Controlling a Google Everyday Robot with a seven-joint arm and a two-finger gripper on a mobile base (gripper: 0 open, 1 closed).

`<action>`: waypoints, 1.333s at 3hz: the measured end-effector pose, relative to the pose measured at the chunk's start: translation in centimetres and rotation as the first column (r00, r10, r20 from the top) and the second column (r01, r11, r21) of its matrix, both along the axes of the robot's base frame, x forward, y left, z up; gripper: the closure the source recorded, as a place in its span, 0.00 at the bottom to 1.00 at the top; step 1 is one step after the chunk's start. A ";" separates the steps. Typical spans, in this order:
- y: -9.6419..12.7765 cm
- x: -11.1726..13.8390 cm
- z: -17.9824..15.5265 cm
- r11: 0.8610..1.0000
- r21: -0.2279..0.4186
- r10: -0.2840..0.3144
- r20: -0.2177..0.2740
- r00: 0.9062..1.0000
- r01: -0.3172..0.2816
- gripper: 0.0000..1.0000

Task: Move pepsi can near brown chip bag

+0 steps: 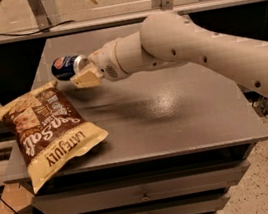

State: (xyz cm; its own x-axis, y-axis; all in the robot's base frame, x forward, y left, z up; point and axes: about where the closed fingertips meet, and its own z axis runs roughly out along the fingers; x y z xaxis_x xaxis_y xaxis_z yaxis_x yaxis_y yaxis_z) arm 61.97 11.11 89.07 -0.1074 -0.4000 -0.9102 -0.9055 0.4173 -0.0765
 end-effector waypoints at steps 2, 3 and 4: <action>-3.1 -3.8 -1.1 0.998 0.037 -0.046 -0.048 0.998 0.048 0.84; -3.1 -4.9 -1.8 0.998 0.049 -0.033 -0.078 0.996 0.037 0.60; -2.7 -5.5 -2.4 0.998 0.060 -0.012 -0.108 0.994 0.018 0.37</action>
Offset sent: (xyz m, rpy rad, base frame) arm -0.0561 -0.0504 -0.0223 0.0604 0.0921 -0.0865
